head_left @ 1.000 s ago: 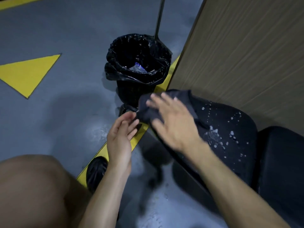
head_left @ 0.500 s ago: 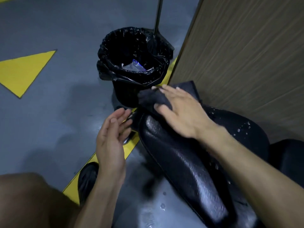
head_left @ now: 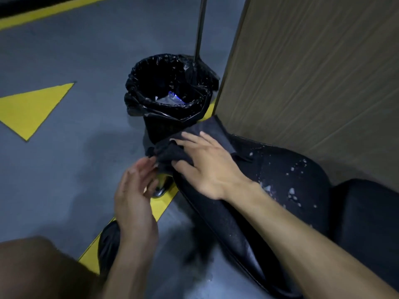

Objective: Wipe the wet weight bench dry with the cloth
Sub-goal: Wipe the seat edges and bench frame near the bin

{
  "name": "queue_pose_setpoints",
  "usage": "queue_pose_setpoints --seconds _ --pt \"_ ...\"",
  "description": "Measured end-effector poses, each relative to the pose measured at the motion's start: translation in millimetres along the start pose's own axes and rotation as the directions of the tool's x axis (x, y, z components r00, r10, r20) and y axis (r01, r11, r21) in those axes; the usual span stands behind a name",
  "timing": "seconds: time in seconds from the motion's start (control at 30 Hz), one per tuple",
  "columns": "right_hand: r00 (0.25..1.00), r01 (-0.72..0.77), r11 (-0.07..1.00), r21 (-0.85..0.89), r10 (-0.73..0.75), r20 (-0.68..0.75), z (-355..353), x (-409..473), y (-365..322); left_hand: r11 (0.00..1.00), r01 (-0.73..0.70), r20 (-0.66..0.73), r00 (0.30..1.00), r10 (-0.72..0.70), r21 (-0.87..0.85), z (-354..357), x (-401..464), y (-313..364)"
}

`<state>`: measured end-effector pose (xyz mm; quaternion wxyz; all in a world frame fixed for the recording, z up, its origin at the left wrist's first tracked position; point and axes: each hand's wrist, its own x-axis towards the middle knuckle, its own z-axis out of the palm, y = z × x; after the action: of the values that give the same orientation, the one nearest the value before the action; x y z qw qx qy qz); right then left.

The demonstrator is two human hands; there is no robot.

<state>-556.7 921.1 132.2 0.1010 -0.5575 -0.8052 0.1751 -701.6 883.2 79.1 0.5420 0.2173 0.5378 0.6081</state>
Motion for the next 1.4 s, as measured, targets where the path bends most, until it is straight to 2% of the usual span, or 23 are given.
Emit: queue_pose_setpoints --seconds 0.07,0.13,0.23,0.27,0.3,0.33,0.4,0.5,0.57,0.63,0.77,0.83,0.9,1.0,1.07,1.13,1.2,1.23,1.27,1.33,1.4 --pt "0.998 -0.067 0.997 0.046 0.067 0.003 -13.3 -9.2 10.6 0.998 -0.002 0.104 0.995 -0.005 0.069 -0.3 -6.4 3.0" --pt "0.952 -0.299 0.948 0.107 0.303 -0.032 -34.2 -17.0 39.5 0.981 -0.061 0.245 0.969 0.014 0.186 -0.4 -8.9 4.5" --pt "0.733 -0.645 0.729 0.229 0.675 -0.082 -64.6 -52.7 83.6 0.948 -0.124 0.378 0.926 0.005 0.292 -5.8 -7.9 8.2" --pt "0.679 -0.695 0.675 0.248 0.729 -0.083 -68.6 -63.9 89.1 0.944 -0.143 0.403 0.915 0.012 0.298 -7.9 -7.5 9.8" --pt "0.658 -0.716 0.655 0.241 0.749 -0.079 -69.2 -68.3 89.4 0.937 -0.165 0.423 0.906 0.020 0.309 -8.5 -6.6 11.7" --pt "0.664 -0.718 0.666 0.203 0.742 -0.085 -65.1 -65.4 83.7 0.927 -0.186 0.444 0.896 0.023 0.327 -8.2 -6.2 13.1" --pt "0.733 -0.656 0.746 0.115 0.666 -0.137 -50.5 -50.3 59.7 0.909 -0.216 0.476 0.879 0.022 0.358 -5.5 -5.8 14.7" --pt "0.896 -0.408 0.912 0.025 0.406 -0.180 -25.8 -30.0 12.4 0.890 -0.265 0.479 0.876 0.060 0.372 0.3 -4.1 14.3" --pt "0.941 -0.286 0.958 0.031 0.287 -0.178 -16.3 -28.2 -1.0 0.855 -0.314 0.487 0.869 0.086 0.411 3.2 -1.2 13.5" --pt "0.922 -0.351 0.932 0.095 0.362 -0.140 -23.4 -26.1 13.2 0.813 -0.361 0.509 0.856 0.094 0.458 2.7 2.5 12.3" --pt "0.707 -0.668 0.708 0.229 0.700 -0.100 -56.9 -17.2 80.0 0.688 -0.458 0.573 0.816 0.075 0.563 -3.0 8.5 13.4" --pt "0.650 -0.727 0.648 0.227 0.756 -0.076 -59.0 -15.1 89.8 0.662 -0.505 0.610 0.787 0.091 0.553 -4.7 13.0 14.8" --pt "0.687 -0.699 0.694 0.171 0.719 -0.108 -50.1 -17.0 72.2 0.644 -0.532 0.633 0.768 0.094 0.549 -3.8 17.9 18.1" --pt "0.813 -0.536 0.816 0.218 0.568 -0.126 -36.1 -47.5 31.9 0.630 -0.546 0.651 0.754 0.083 0.552 1.0 28.6 24.9" --pt "0.863 -0.463 0.867 0.185 0.488 -0.131 -36.4 -79.4 24.3 0.587 -0.589 0.688 0.722 0.072 0.556 5.6 37.8 31.2" --pt "0.834 -0.494 0.854 0.167 0.519 -0.188 -42.7 -104.8 36.9 0.537 -0.626 0.724 0.689 0.042 0.565 10.9 46.0 39.2" --pt "0.733 -0.580 0.779 0.240 0.627 -0.265 -46.4 -112.8 49.9 0.441 -0.684 0.759 0.652 0.009 0.582 16.6 48.4 48.2" --pt "0.706 -0.601 0.756 0.260 0.654 -0.271 -44.3 -113.6 46.4 0.402 -0.715 0.784 0.620 -0.014 0.572 20.3 47.8 52.5" --pt "0.708 -0.598 0.763 0.246 0.646 -0.284 -34.8 -115.3 39.8 0.383 -0.745 0.815 0.578 -0.040 0.546 24.4 46.2 56.7" --pt "0.761 -0.540 0.819 0.196 0.574 -0.301 -10.9 -126.3 9.6 0.338 -0.813 0.877 0.469 -0.099 0.473 32.8 42.9 64.3" --pt "0.799 -0.472 0.845 0.252 0.531 -0.283 9.2 -149.8 -26.1 0.236 -0.884 0.913 0.371 -0.167 0.403 43.9 43.0 73.2"
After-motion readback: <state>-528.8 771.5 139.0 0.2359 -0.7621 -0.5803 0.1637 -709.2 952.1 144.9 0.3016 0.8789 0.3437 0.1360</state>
